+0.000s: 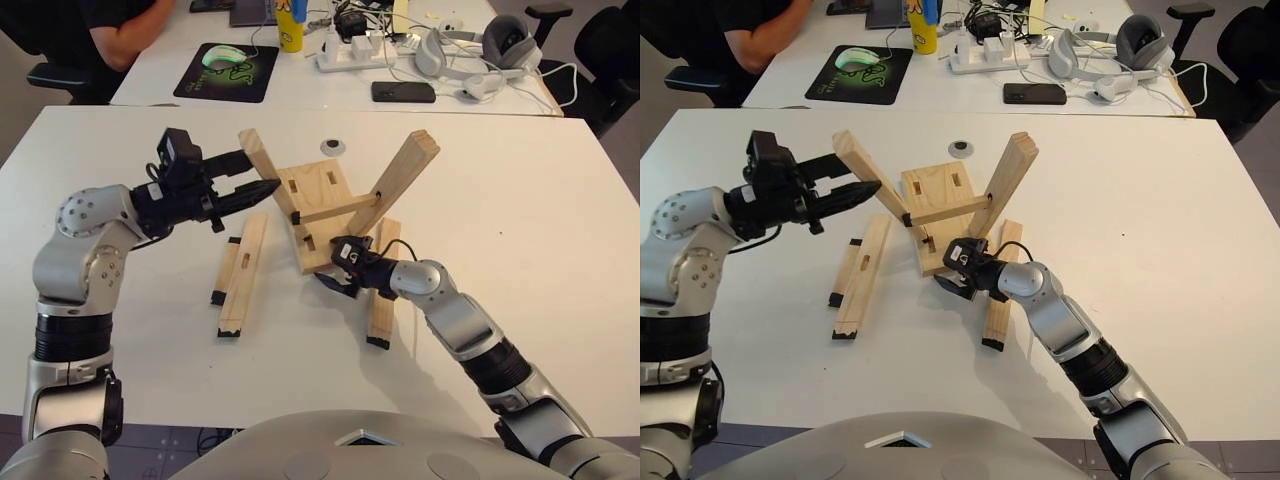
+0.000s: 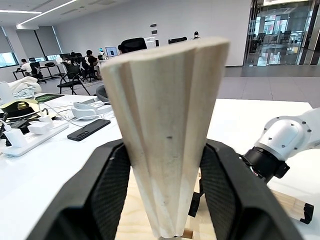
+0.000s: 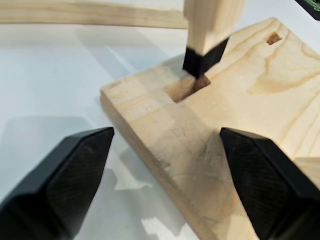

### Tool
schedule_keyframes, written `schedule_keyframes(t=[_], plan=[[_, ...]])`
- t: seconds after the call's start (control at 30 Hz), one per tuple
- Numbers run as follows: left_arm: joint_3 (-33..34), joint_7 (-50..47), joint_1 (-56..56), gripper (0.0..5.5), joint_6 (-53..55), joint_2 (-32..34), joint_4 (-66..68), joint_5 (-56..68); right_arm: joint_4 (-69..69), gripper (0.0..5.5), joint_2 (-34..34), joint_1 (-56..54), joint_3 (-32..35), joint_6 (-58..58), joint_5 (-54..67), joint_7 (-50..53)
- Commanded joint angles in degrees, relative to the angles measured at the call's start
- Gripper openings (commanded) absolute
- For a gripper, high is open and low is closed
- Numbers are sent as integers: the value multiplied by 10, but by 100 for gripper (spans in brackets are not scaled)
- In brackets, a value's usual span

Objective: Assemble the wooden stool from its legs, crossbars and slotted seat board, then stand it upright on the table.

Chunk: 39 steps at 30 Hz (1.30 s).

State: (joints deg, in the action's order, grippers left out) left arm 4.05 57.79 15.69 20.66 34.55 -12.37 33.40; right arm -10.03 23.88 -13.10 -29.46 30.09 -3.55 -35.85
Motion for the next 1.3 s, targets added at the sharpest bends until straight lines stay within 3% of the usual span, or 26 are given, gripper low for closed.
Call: schedule_keyframes(t=[0.03,0.47,0.7,0.9,1.07,1.3], plan=[[-16,10,-34,207,-2,7,-20,-9,34,393,7,9,-10,24,-1,-23],[17,37,-2,207,-40,71,67,-42,29,393,6,20,6,31,9,-28],[16,46,12,207,-7,75,63,-18,33,393,-6,21,14,35,14,-23],[36,85,63,207,82,118,59,40,32,393,-18,34,28,42,19,-5],[13,127,51,207,72,157,64,4,21,393,-23,41,40,49,21,5],[18,121,26,207,77,143,40,5,11,393,-22,43,43,59,22,3]])
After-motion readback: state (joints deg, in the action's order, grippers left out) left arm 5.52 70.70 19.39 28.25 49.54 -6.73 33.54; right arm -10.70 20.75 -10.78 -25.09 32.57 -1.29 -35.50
